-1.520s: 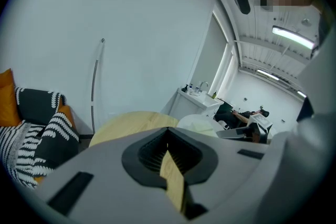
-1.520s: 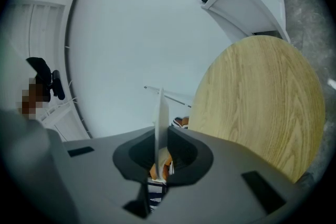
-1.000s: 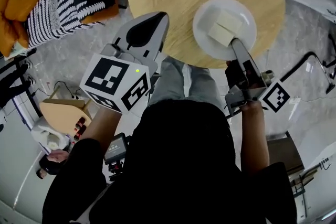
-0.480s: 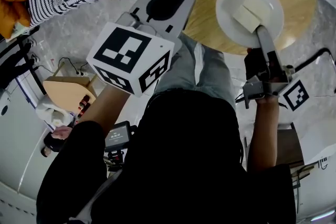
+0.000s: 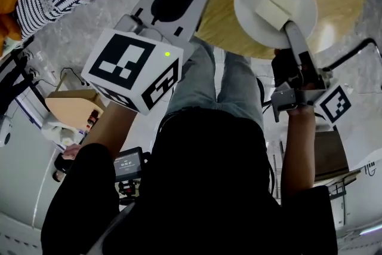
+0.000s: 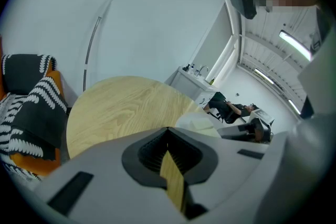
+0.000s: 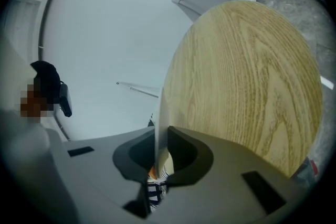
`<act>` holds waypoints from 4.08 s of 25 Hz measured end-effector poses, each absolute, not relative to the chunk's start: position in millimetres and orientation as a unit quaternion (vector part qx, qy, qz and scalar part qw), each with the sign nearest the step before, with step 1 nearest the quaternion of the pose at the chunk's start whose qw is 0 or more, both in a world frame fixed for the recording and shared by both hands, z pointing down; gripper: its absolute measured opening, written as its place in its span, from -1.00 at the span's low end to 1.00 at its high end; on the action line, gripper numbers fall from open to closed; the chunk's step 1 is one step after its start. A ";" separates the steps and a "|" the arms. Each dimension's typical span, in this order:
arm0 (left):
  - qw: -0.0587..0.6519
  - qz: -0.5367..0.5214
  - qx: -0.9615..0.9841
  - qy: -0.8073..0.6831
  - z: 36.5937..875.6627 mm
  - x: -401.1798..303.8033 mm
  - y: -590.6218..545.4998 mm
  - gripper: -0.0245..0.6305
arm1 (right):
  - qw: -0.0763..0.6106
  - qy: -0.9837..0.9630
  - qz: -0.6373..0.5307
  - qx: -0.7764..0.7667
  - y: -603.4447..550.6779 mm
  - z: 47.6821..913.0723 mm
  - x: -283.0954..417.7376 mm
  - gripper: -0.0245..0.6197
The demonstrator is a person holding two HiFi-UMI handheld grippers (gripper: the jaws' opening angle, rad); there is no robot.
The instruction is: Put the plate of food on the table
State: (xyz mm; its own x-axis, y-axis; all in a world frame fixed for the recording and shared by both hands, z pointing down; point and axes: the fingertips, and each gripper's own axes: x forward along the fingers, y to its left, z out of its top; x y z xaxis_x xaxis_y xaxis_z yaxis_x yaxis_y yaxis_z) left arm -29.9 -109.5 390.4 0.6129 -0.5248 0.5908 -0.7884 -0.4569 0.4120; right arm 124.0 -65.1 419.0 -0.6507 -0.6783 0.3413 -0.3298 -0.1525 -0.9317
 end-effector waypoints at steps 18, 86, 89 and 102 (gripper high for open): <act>0.381 0.207 0.820 -0.373 407.2 -15.9 -99.1 -0.91 | 0.105 0.601 -0.673 -0.419 -57.5 433.4 128.6 -0.82; 0.370 0.221 0.832 -0.348 406.2 4.0 -100.0 -0.91 | -0.243 0.770 -0.499 -0.315 -8.9 463.1 128.3 -0.33; 0.369 0.221 0.833 -0.349 403.6 6.0 -98.9 -0.91 | -0.281 0.777 -0.476 -0.302 -2.1 469.3 130.0 -0.33; 0.342 0.207 0.846 -0.352 375.7 12.1 -109.7 -0.91 | -0.307 0.763 -0.466 -0.325 -8.7 484.8 138.1 -0.34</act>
